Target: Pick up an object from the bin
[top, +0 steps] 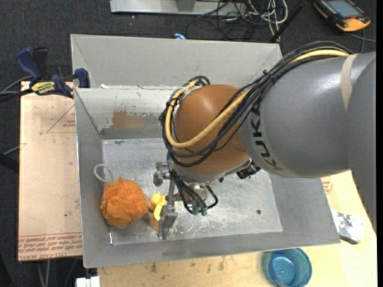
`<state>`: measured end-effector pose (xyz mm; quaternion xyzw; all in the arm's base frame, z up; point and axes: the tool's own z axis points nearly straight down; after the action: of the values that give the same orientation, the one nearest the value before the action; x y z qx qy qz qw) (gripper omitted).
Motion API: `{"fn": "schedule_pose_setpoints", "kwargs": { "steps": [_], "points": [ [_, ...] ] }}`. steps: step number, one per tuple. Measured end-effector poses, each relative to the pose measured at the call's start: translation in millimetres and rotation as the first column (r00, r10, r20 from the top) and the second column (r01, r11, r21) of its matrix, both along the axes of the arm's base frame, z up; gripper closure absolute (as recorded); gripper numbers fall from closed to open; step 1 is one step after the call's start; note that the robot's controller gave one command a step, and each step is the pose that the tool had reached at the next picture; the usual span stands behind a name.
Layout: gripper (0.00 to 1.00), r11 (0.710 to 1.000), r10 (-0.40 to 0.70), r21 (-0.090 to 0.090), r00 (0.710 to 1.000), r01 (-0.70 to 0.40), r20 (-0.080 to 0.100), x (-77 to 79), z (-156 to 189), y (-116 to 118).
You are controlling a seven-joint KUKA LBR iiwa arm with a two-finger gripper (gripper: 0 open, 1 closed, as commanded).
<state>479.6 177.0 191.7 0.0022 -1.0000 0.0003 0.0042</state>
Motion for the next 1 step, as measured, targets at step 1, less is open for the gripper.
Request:
{"fn": "schedule_pose_setpoints", "kwargs": {
  "steps": [1],
  "points": [
    [0.0, 1.0, -0.004, 0.002, 1.0, 0.004, 0.008, 2.1, 4.1, -0.9]
  ]
}}
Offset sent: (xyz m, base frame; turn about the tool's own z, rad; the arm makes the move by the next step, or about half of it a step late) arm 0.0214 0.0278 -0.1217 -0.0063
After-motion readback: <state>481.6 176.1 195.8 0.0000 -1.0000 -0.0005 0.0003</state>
